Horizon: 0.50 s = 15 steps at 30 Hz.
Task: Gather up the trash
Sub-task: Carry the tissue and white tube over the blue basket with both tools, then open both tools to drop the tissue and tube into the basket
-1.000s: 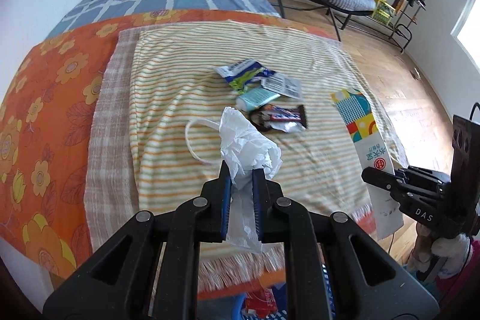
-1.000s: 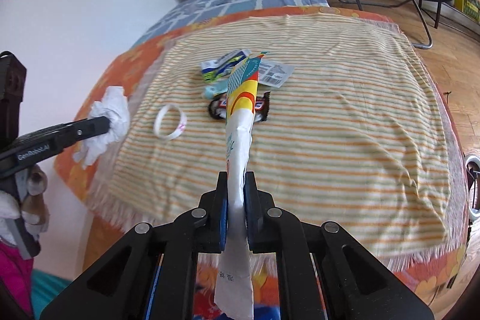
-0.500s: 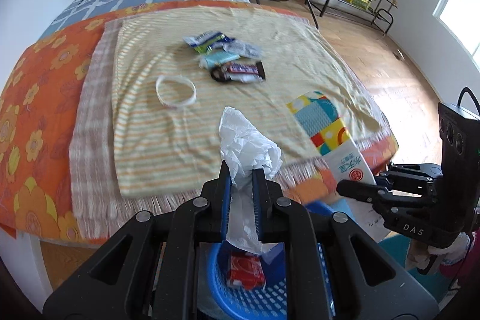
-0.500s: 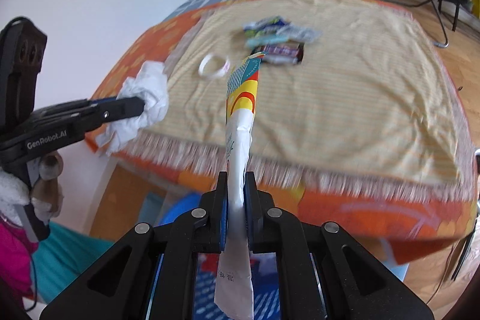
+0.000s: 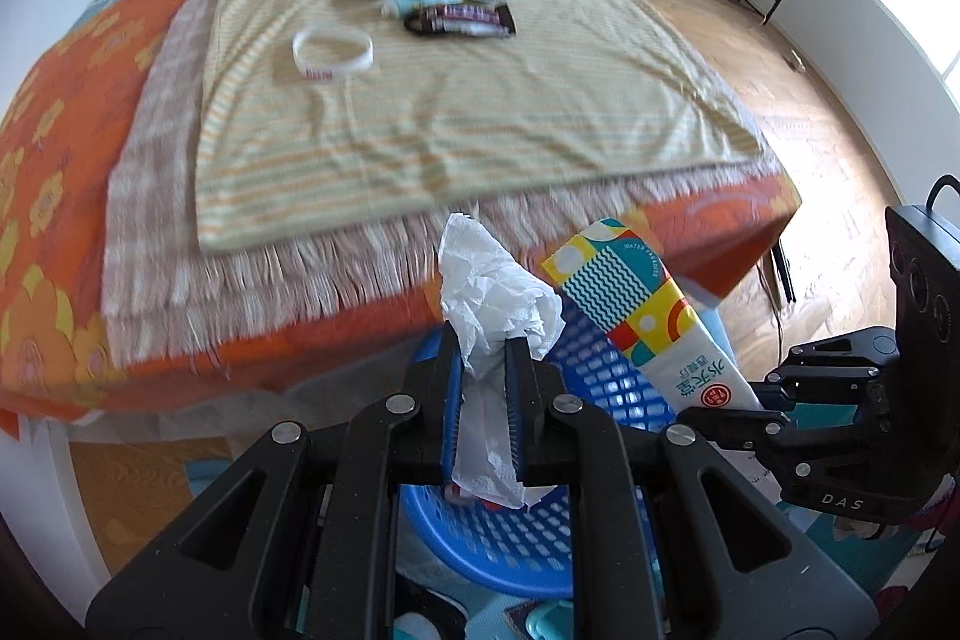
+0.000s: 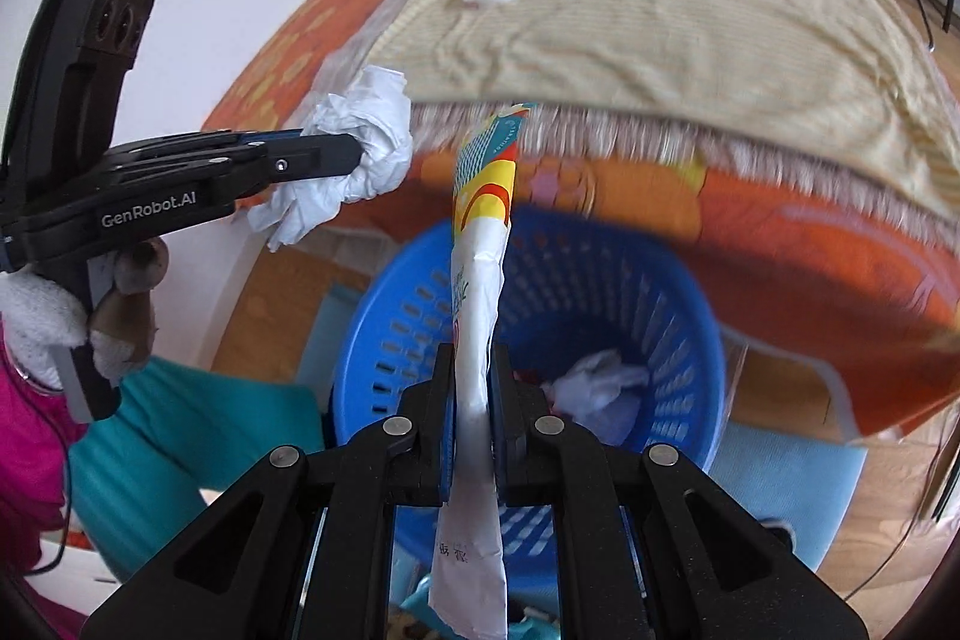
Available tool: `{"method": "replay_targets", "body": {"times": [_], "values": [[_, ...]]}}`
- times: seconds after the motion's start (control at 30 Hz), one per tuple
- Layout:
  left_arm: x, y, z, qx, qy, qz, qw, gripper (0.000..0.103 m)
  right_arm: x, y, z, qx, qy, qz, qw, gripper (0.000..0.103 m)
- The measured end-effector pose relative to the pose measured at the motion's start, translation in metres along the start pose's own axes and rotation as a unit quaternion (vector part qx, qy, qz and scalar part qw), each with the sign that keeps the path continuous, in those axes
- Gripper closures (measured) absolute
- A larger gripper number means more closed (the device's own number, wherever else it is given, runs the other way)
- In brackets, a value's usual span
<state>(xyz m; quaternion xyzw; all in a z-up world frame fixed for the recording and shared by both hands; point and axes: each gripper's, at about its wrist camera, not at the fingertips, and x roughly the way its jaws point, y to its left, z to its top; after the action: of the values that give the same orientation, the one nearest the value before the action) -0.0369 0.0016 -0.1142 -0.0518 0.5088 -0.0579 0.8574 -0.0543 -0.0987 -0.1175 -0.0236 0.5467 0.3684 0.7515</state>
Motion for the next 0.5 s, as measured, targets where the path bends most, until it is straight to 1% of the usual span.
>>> {"method": "replay_targets", "body": {"times": [0.23, 0.5], "values": [[0.012, -0.004, -0.019, 0.008, 0.023, 0.000, 0.9997, 0.092, 0.022, 0.004, -0.024, -0.005, 0.042, 0.000, 0.999, 0.095], [0.027, -0.007, -0.032, 0.018, 0.054, -0.004, 0.9984, 0.092, 0.031, -0.009, -0.033, 0.016, 0.057, -0.011, 0.998, 0.095]]}}
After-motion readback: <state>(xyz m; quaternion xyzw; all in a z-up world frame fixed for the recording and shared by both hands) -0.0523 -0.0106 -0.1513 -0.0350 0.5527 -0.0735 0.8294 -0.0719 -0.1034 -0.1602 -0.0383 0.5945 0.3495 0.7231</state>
